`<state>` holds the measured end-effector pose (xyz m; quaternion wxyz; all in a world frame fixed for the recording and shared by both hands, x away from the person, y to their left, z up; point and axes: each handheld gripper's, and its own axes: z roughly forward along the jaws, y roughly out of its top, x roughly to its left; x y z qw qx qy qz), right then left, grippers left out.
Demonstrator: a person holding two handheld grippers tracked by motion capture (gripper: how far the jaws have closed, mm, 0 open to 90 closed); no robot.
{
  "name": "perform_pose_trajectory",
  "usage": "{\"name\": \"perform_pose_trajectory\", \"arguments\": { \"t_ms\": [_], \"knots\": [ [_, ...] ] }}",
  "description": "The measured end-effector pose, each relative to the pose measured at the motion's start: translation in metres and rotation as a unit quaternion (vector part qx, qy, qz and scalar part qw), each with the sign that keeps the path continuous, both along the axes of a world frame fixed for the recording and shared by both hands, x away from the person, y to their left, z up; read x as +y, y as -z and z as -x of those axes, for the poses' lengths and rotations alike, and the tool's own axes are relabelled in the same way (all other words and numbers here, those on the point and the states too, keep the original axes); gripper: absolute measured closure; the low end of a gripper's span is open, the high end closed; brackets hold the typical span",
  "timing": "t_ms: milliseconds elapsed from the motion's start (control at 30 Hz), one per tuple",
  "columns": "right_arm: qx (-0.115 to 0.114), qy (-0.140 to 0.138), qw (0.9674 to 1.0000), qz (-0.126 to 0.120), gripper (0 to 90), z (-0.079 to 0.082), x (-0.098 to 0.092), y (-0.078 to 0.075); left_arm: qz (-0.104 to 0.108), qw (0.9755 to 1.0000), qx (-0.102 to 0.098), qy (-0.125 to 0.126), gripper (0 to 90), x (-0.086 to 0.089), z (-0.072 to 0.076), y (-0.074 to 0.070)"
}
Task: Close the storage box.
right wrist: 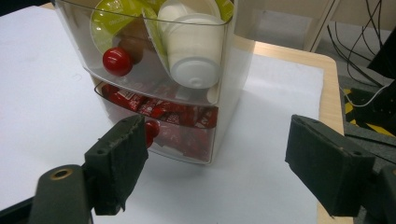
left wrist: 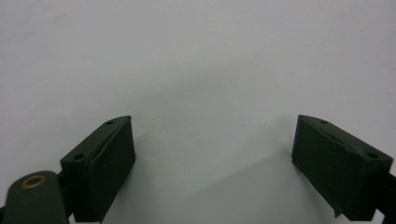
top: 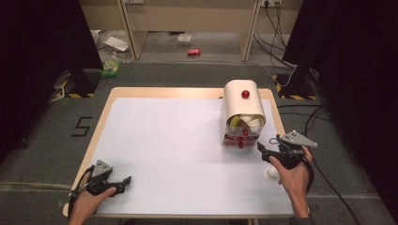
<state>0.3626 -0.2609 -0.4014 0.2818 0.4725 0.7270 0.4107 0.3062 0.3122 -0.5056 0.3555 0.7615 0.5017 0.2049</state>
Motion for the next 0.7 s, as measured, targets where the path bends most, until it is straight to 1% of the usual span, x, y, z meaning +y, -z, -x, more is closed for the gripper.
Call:
{"name": "perform_pose_trajectory", "arguments": {
  "t_ms": [200,333,400,567,700],
  "knots": [
    [0.002,-0.001,1.0000,-0.004,20.4,0.007,-0.002,0.003,0.000,1.0000,0.000,0.000,12.3,0.000,0.000,0.000],
    [0.010,-0.003,0.9999,-0.006,20.3,0.015,-0.005,0.009,-0.001,1.0000,0.000,0.000,12.2,0.000,0.000,0.000],
    [0.014,-0.003,0.9999,-0.002,20.3,0.017,-0.007,0.012,0.000,1.0000,0.000,-0.001,12.2,0.000,0.000,0.000],
    [0.021,0.004,0.9998,-0.001,20.3,0.019,-0.016,0.016,-0.001,1.0000,0.001,0.000,12.2,0.000,0.000,0.000],
    [0.022,0.007,0.9997,-0.005,20.3,0.021,-0.020,0.017,0.000,1.0000,0.001,0.000,12.3,0.000,0.000,0.000]
  ]
}}
